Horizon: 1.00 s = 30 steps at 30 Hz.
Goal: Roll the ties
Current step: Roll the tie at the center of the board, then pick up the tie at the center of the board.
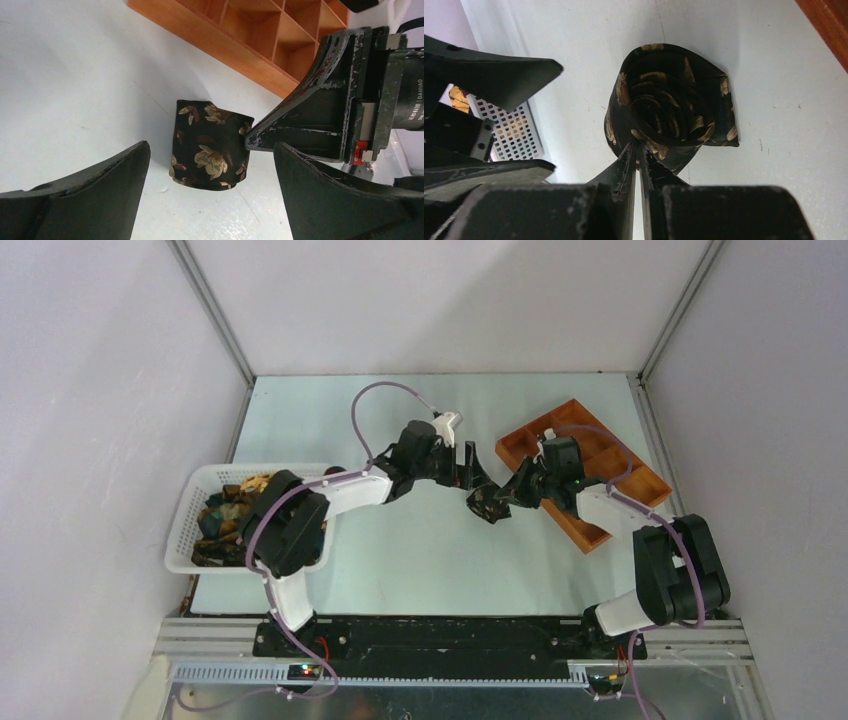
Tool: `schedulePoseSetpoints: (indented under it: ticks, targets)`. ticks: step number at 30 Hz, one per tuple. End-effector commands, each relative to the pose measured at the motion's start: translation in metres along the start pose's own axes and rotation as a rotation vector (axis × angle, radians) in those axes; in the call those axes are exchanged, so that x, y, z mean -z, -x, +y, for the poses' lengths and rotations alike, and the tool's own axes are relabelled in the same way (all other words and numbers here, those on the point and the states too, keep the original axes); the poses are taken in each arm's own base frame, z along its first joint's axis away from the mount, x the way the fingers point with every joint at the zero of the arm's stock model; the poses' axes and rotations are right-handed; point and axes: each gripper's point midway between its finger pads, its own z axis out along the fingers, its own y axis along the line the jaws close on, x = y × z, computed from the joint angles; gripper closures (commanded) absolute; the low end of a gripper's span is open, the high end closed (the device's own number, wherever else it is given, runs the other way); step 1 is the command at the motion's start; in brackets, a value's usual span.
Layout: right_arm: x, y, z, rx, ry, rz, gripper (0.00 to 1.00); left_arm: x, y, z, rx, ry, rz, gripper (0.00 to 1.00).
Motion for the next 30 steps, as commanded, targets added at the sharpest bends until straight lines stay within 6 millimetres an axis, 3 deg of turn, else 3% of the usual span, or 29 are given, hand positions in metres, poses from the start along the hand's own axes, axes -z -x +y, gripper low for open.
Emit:
schedulePoseSetpoints:
  ticks: [1, 14, 23, 30]
  targets:
    - [-0.002, 0.003, 0.004, 0.009, 0.012, -0.009, 0.91, -0.012, -0.002, -0.013, 0.03, -0.114, -0.001, 0.0]
    - [-0.003, -0.002, -0.016, 0.002, -0.08, -0.001, 0.92, -0.036, -0.036, 0.003, 0.103, -0.123, 0.084, 0.0]
    - [-0.003, -0.004, -0.022, 0.001, -0.106, 0.004, 0.93, -0.045, -0.053, -0.012, 0.128, -0.178, 0.118, 0.0]
    - [-0.003, -0.003, -0.026, 0.002, -0.121, -0.002, 0.94, -0.048, -0.061, -0.025, 0.126, -0.224, 0.14, 0.1]
